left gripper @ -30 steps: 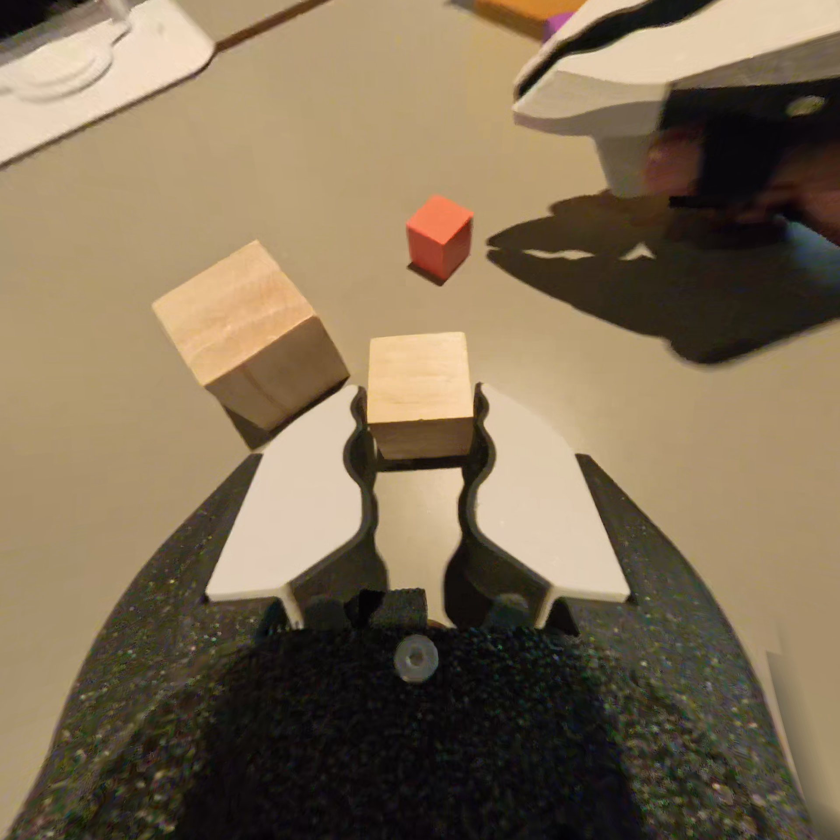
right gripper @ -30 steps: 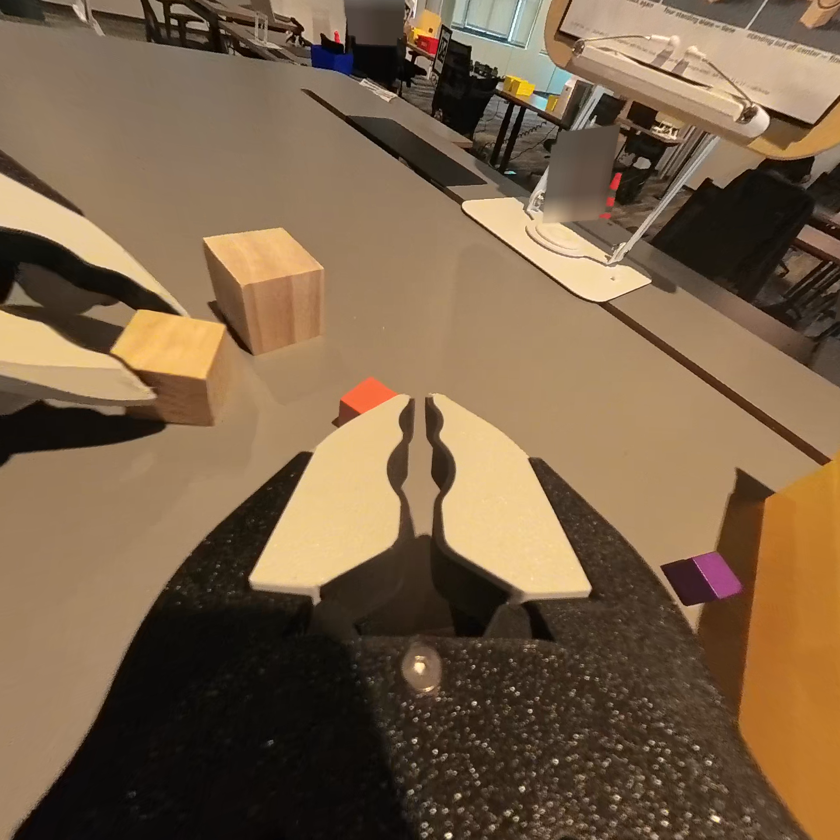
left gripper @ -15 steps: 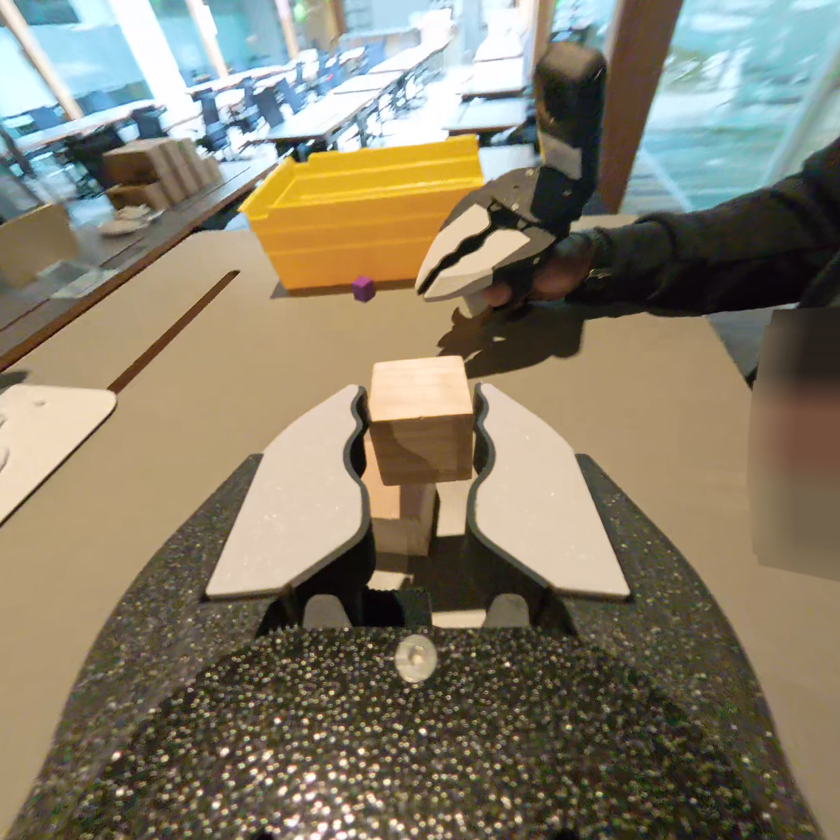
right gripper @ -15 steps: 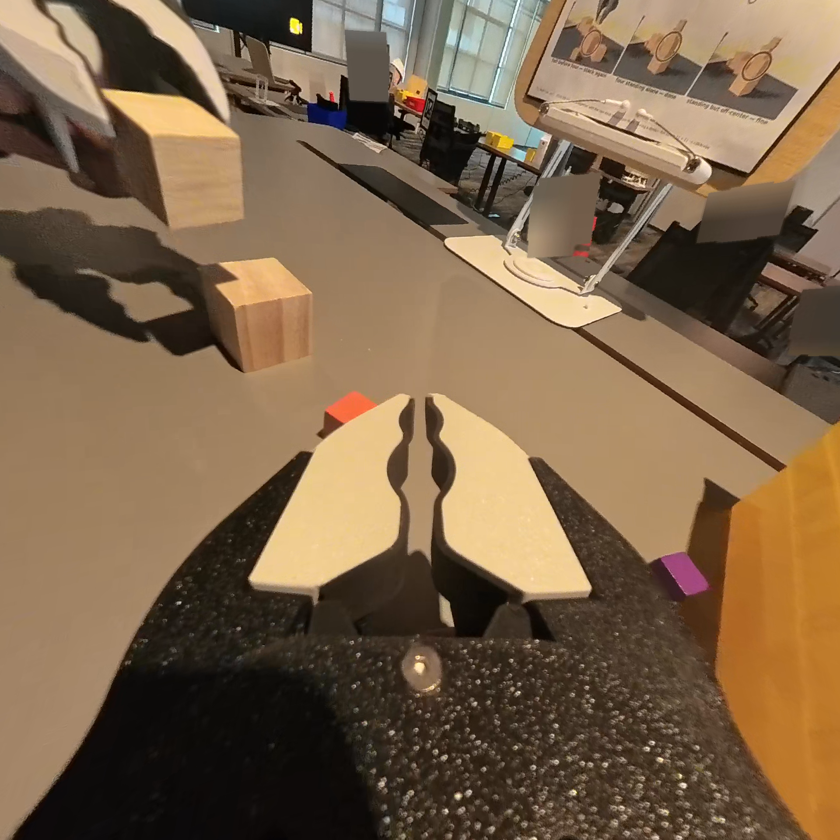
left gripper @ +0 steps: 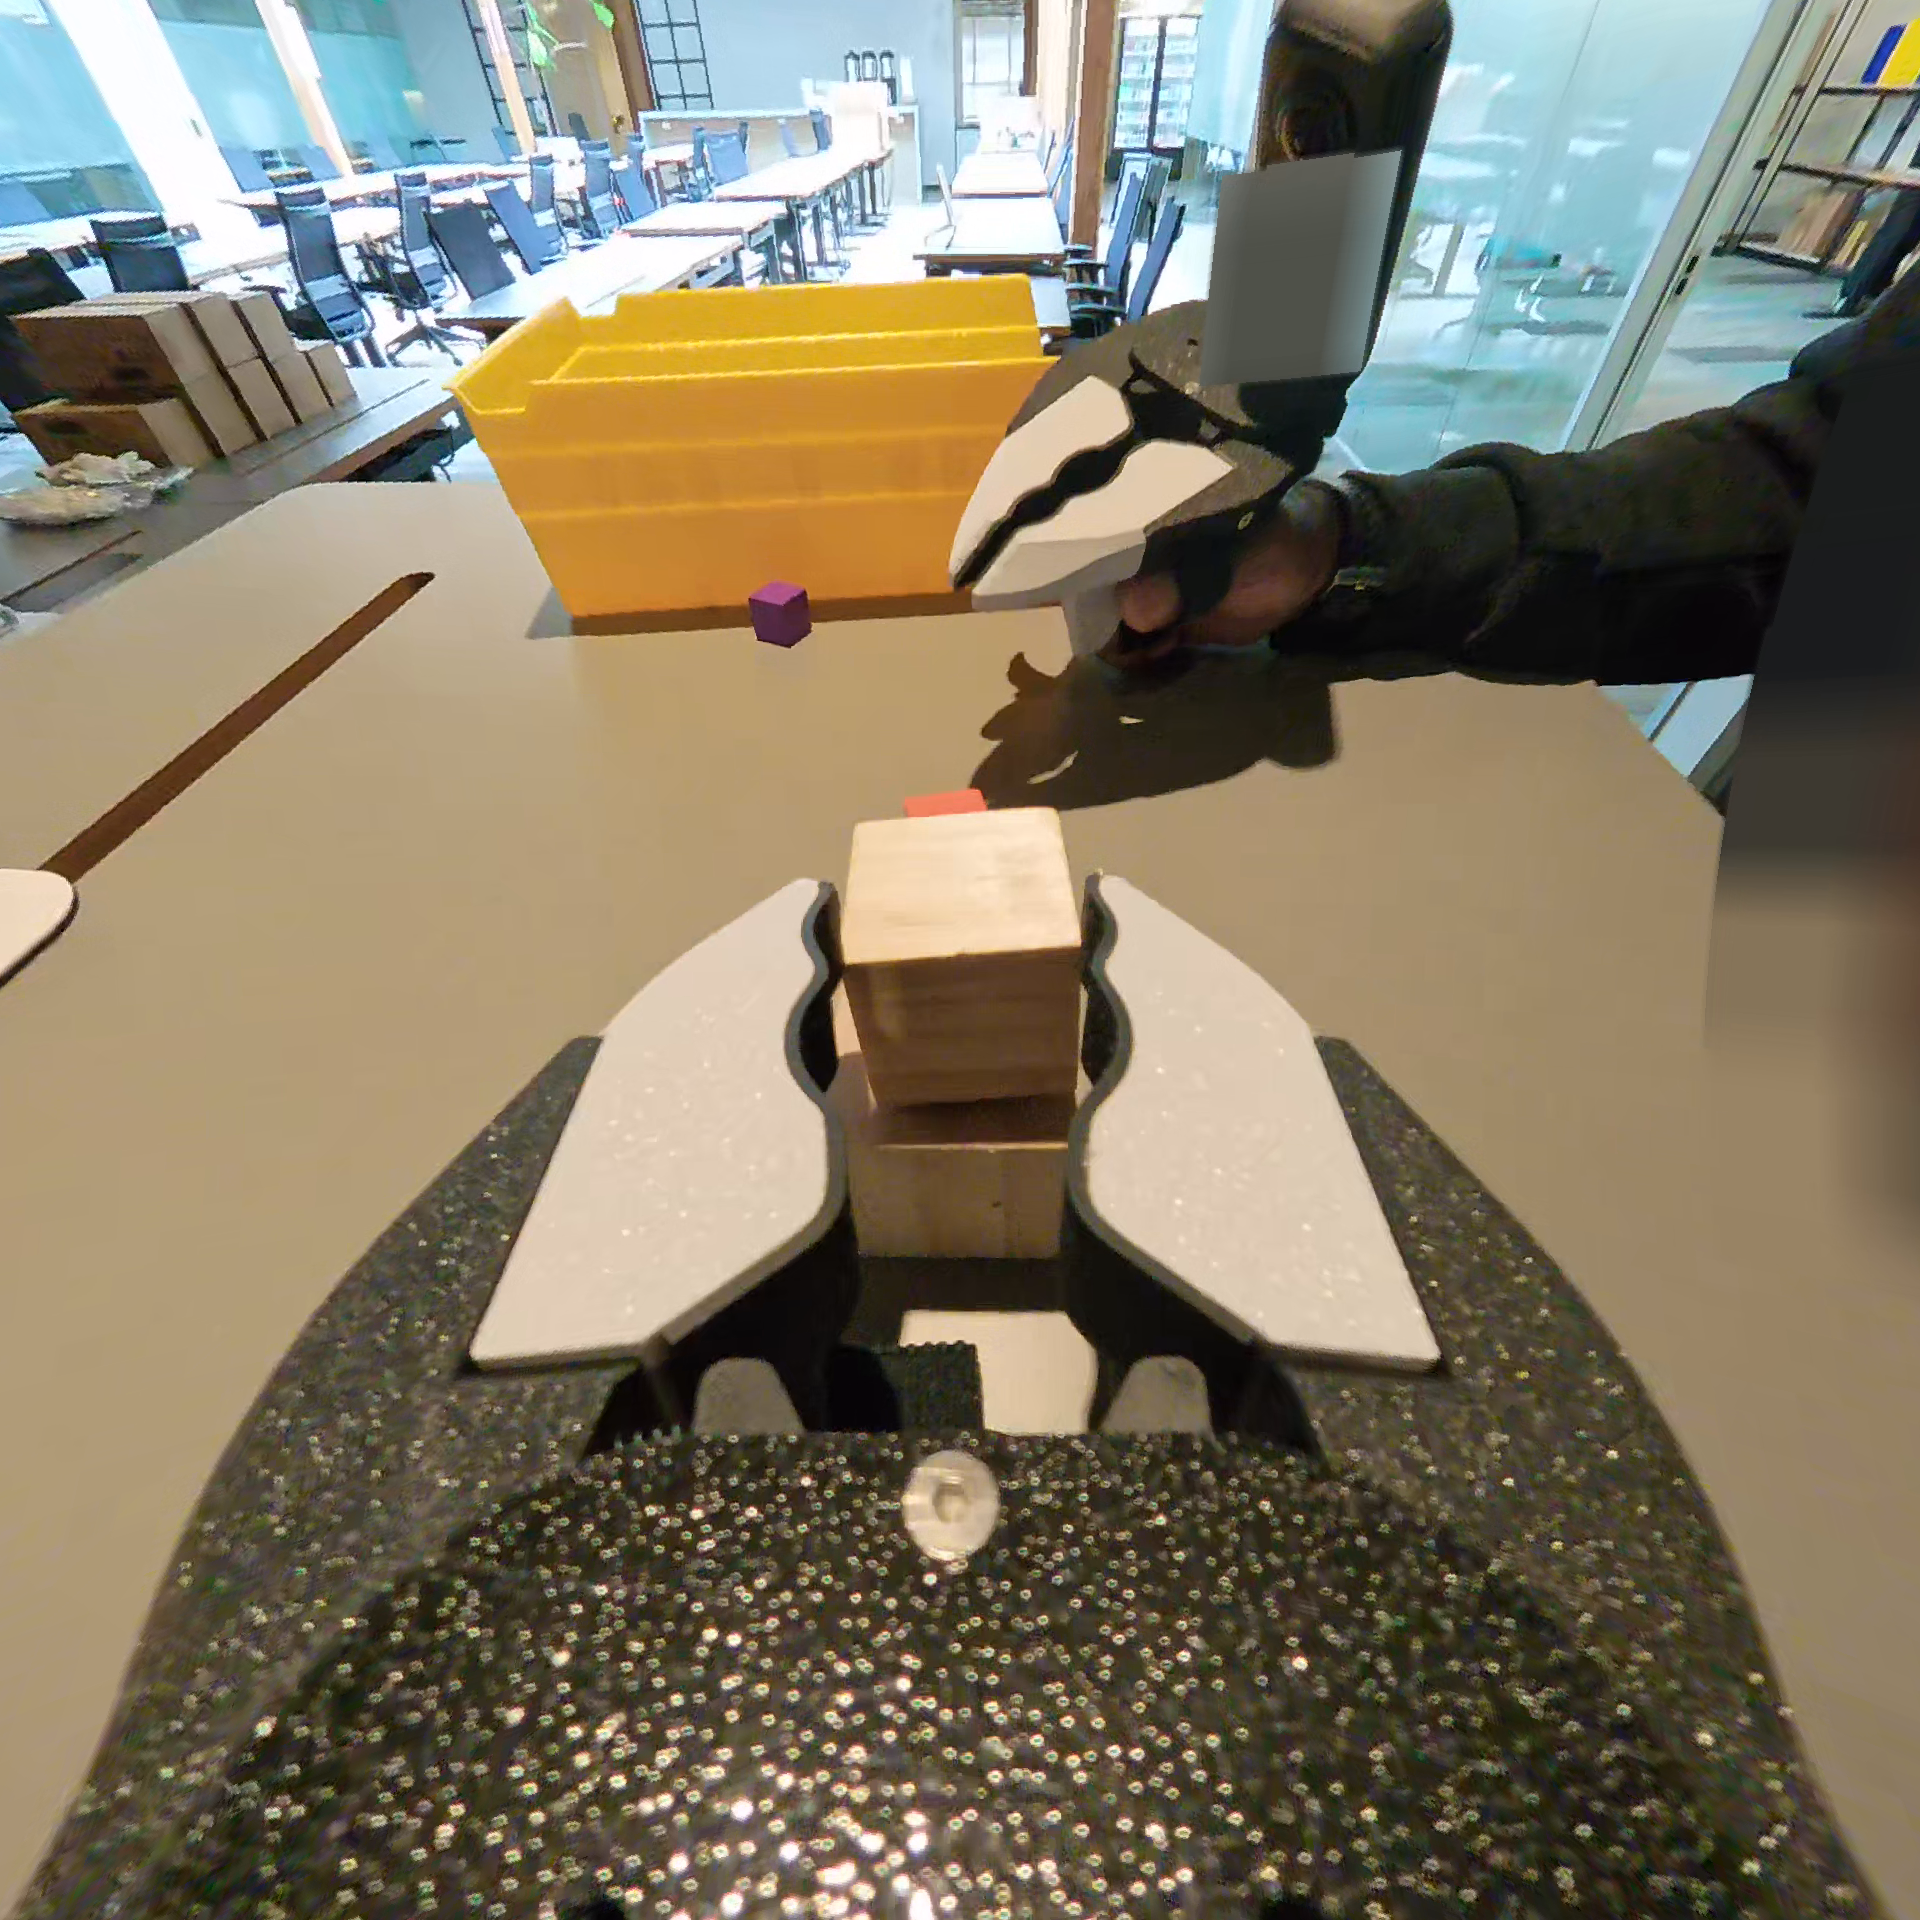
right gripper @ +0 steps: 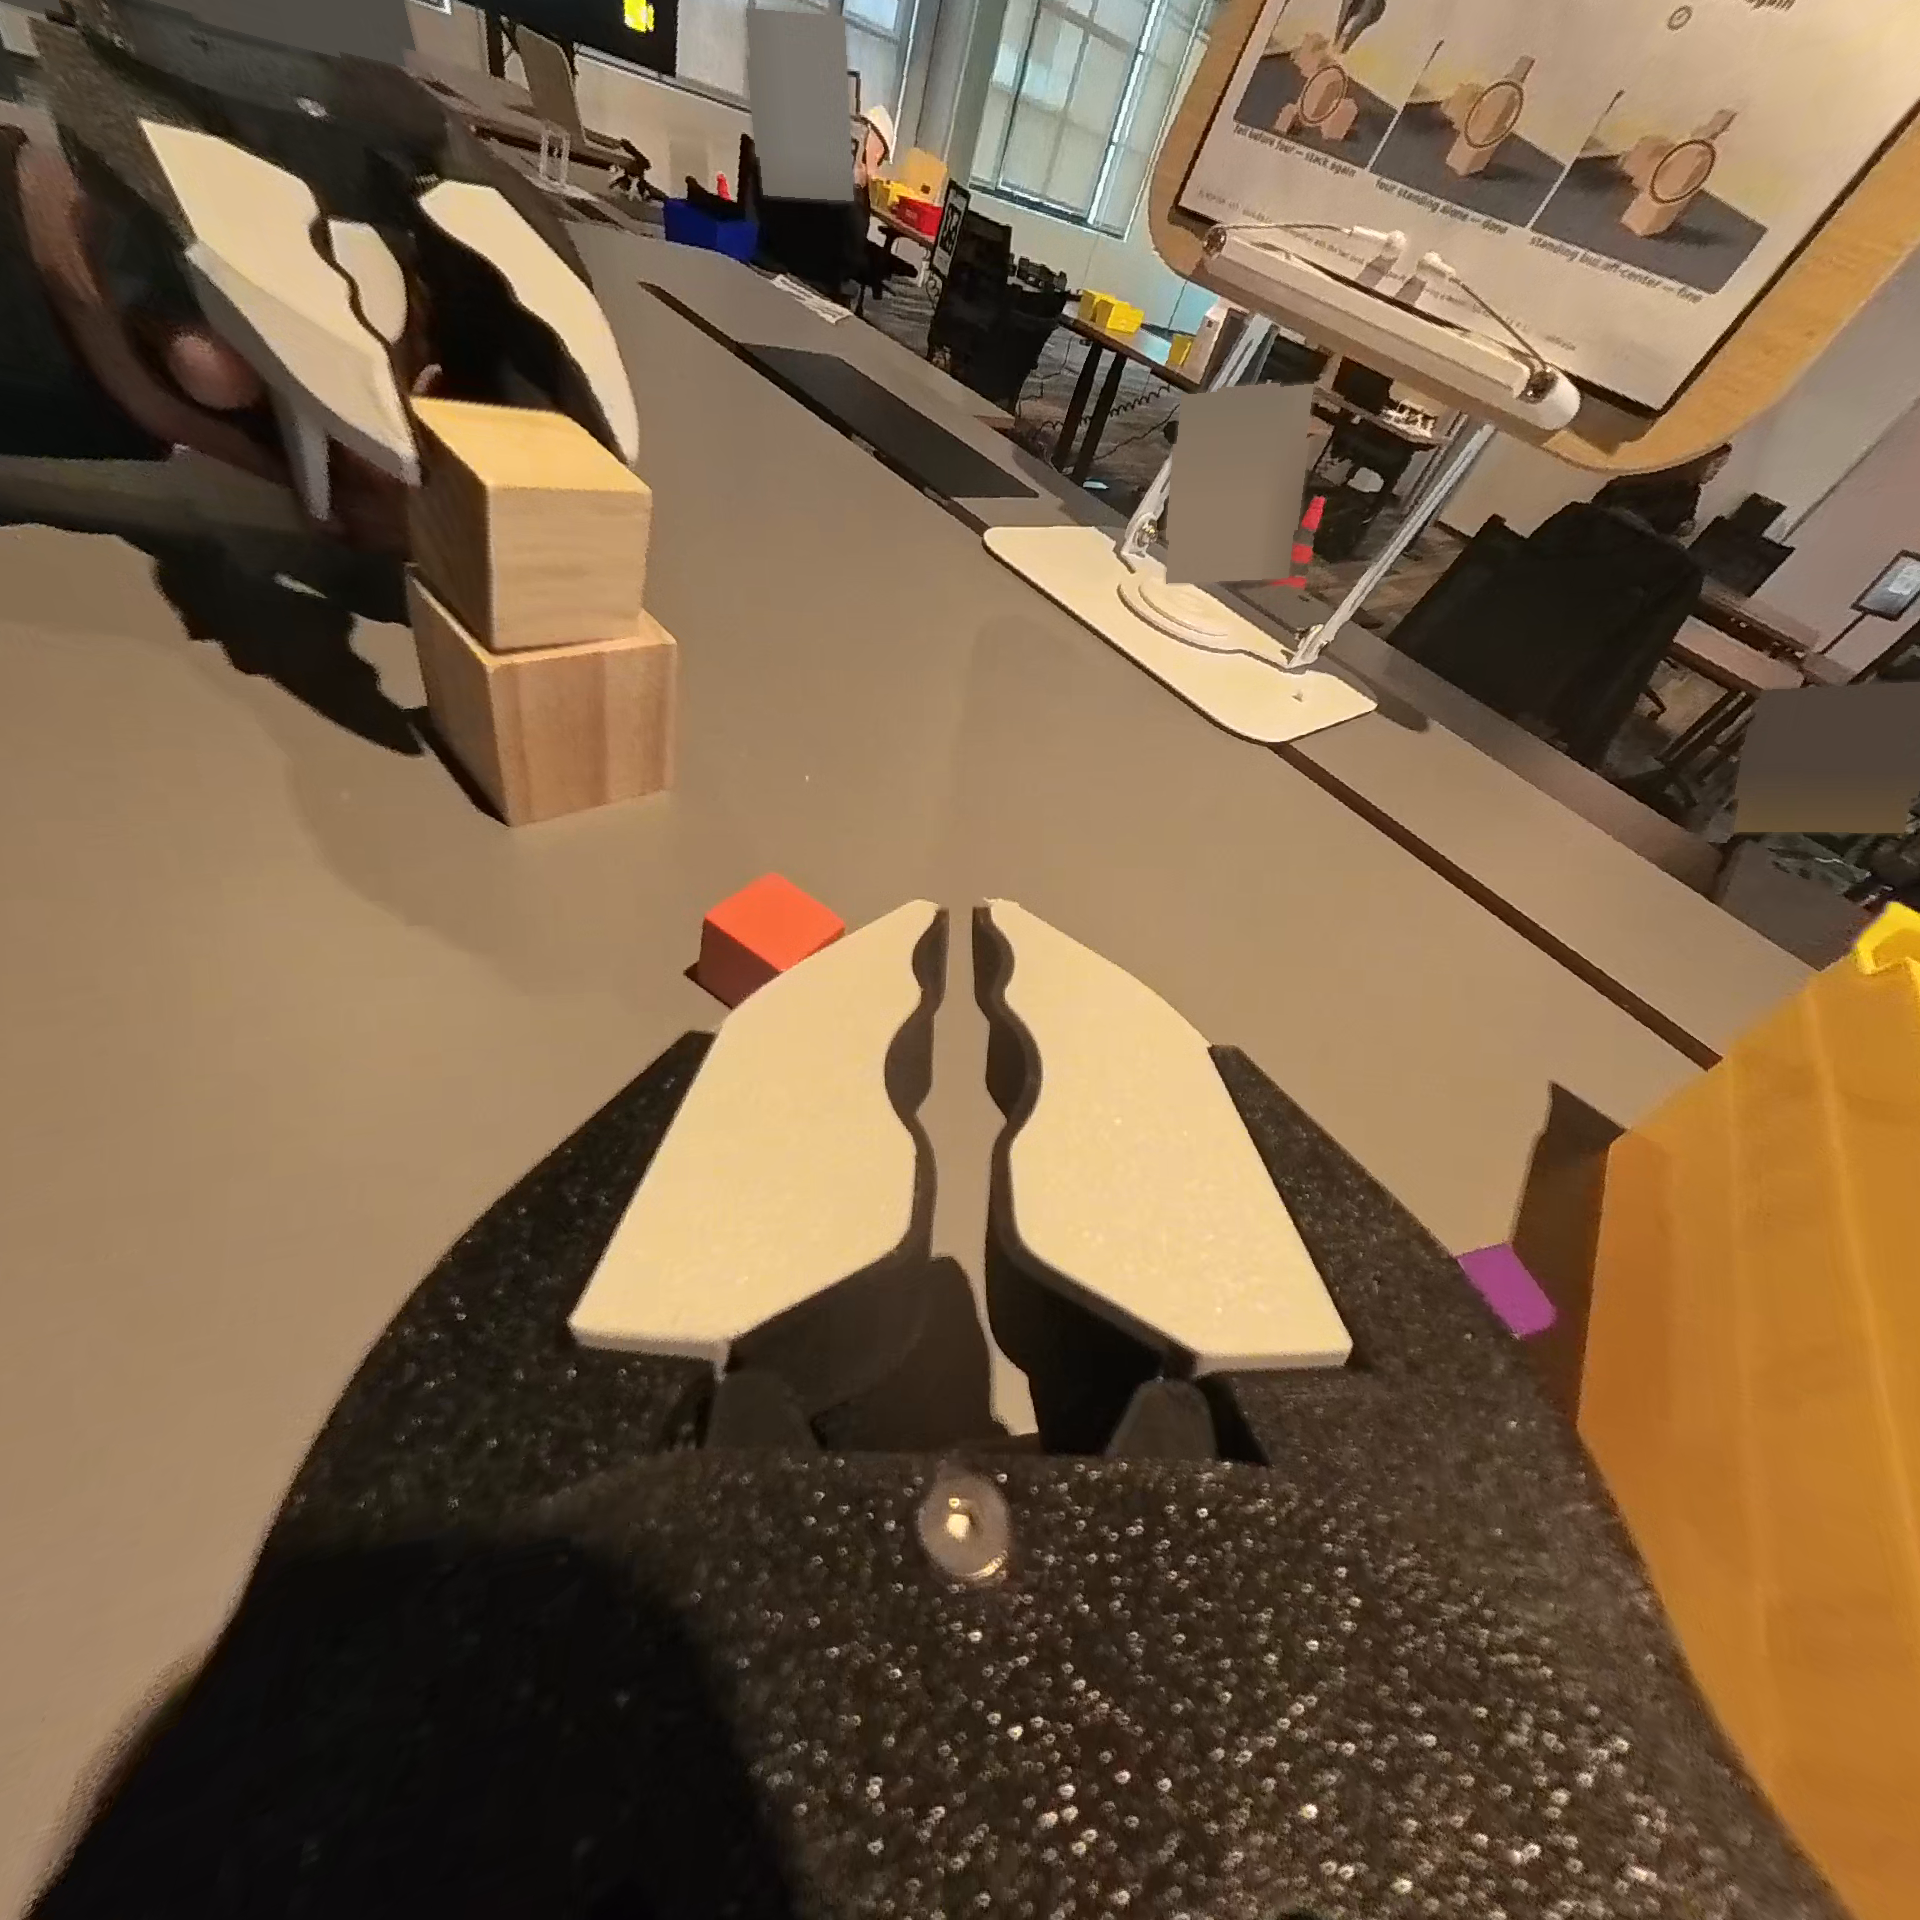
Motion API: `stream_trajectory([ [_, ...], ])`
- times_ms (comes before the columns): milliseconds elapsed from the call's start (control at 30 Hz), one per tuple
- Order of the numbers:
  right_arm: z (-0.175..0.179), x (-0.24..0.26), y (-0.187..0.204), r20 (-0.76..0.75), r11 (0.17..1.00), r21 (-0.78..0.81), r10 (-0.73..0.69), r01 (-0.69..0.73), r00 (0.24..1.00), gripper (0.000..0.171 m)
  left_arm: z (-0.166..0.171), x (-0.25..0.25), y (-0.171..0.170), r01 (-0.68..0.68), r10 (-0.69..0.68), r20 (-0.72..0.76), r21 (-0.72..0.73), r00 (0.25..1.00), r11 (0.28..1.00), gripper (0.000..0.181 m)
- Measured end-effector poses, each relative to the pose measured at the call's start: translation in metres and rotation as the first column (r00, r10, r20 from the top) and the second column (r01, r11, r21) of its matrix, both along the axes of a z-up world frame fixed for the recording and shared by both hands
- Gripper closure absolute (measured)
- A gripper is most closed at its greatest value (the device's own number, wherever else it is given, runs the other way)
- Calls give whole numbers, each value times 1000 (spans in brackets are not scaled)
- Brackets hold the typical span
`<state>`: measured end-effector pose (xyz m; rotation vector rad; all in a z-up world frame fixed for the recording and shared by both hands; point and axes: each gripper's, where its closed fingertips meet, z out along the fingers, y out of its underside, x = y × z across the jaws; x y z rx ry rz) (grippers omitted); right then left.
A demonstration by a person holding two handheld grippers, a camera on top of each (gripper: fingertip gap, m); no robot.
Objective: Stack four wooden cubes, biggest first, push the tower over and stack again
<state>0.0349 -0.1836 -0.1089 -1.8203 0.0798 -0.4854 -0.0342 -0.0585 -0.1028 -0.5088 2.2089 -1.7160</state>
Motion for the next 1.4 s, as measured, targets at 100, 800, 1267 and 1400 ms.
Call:
stream_trajectory([
  [100,-1,0,2,7,1000,-12,5,-5,1000,167,-2,2,-1,-1,1,4,12,1000,1000,138],
  [800,-3,-3,3,27,1000,-29,14,-13,1000,167,-5,-3,3,46,-46,4,97,999,994,137],
  [1267,-4,-3,3,25,999,-32,16,-15,1000,167,-4,1,2,19,-20,11,91,1000,996,137],
  [1400,-4,-3,3,24,999,-33,16,-16,1000,167,-2,0,2,20,-21,12,80,1000,997,137],
])
